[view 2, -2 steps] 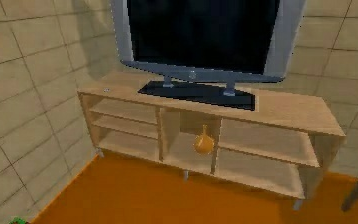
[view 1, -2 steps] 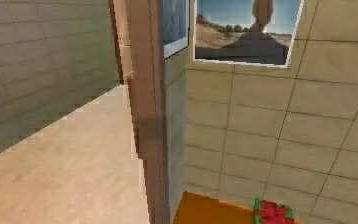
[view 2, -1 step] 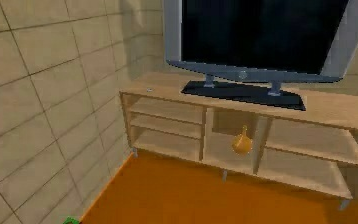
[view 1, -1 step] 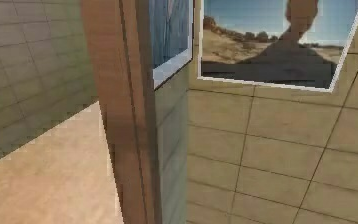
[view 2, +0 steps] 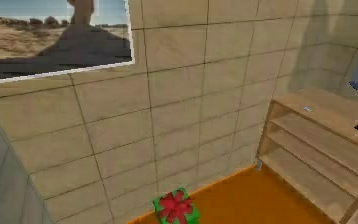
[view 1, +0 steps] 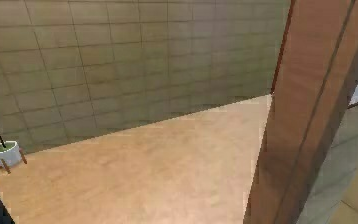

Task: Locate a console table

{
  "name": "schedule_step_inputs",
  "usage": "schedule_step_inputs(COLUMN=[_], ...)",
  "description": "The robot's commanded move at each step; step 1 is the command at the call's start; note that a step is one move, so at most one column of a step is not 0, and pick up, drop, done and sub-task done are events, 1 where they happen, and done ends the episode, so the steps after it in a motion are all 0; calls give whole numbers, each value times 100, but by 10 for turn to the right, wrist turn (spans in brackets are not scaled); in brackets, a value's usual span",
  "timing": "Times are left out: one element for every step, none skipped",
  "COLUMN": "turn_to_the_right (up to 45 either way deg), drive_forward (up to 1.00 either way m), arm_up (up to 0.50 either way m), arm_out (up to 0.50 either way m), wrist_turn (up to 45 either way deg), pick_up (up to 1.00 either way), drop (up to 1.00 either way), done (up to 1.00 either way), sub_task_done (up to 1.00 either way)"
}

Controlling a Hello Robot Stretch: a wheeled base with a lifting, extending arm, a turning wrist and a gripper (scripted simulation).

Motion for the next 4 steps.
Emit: schedule_step_inputs(turn_to_the_right=[-180,0,-90,0], drive_forward=[0,30,0,30], arm_up=[0,0,0,0], arm_out=[0,0,0,0], wrist_turn=[0,0,0,0], pick_up=[0,0,0,0], drop=[0,0,0,0], done=[0,0,0,0], sub_task_done=[0,0,0,0])
